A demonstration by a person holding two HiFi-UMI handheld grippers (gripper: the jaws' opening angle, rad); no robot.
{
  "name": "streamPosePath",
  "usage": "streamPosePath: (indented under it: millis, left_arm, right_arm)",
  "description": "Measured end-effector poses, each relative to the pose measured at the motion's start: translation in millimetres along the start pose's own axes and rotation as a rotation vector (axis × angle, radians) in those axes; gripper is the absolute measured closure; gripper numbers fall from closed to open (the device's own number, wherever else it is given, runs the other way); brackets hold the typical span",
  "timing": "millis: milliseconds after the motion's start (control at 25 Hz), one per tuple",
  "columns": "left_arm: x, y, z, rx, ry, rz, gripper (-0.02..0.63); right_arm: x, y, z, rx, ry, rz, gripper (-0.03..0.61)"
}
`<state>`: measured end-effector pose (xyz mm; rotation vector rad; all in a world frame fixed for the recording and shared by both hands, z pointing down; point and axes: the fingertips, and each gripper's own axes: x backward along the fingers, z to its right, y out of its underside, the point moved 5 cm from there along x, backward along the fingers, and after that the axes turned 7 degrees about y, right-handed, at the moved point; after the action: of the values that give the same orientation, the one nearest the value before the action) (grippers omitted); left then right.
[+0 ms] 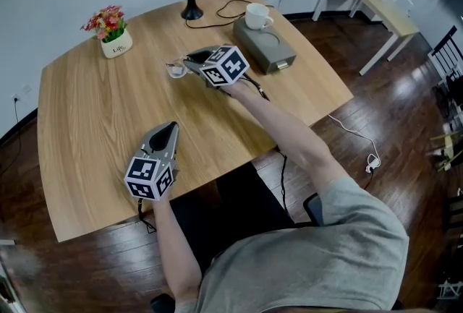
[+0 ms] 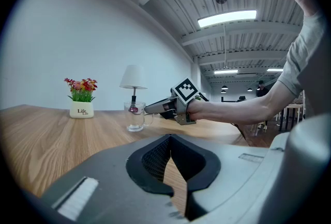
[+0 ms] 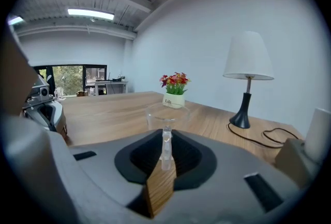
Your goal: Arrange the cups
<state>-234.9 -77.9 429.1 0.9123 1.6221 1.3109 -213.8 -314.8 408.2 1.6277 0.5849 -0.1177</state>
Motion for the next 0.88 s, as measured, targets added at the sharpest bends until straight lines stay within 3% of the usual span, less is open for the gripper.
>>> streamPosePath:
  millis: [520,680,880]
  left_arm:
    - [1,-1,-4,0.001,-0.005,0.000,0.611]
    - [-1,-1,-3,0.000,-0.001,-0.001,0.611]
    - [-1,-1,-4,-0.002,-0.001,-0.001,0.611]
  right_arm:
    - [114,23,31,-0.175,0.035,0.183,0.518]
    - [169,20,70,-0.205,0.118,0.238,0.518]
    - [217,27,141,-0.234,0.291,0.251,0.518]
